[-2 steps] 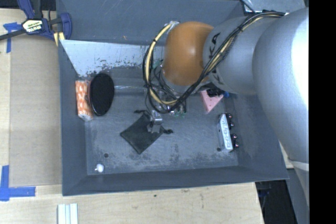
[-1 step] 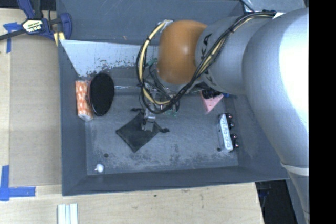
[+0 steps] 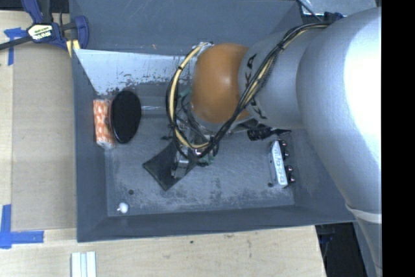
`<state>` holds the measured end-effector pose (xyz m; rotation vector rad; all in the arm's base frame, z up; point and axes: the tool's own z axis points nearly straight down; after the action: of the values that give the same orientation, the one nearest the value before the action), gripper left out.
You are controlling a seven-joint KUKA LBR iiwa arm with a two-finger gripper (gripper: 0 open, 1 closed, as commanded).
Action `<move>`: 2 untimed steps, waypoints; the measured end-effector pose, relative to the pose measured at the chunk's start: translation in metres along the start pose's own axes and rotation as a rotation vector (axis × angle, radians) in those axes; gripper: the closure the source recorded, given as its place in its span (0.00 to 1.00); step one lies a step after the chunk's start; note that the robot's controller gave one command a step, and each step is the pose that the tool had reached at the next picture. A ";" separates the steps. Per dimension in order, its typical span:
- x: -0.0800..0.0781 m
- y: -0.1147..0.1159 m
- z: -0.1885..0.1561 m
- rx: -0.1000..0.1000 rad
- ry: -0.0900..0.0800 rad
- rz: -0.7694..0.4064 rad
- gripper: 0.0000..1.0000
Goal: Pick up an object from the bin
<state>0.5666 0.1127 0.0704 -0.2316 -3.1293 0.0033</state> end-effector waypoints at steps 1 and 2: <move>0.006 0.010 -0.001 0.001 -0.005 0.083 1.00; 0.006 0.010 -0.001 0.001 -0.005 0.083 1.00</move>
Offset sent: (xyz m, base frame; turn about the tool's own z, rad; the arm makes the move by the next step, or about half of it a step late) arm 0.0000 0.0000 0.0000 0.0000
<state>0.5618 0.1239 0.0713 -0.3619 -3.1215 0.0058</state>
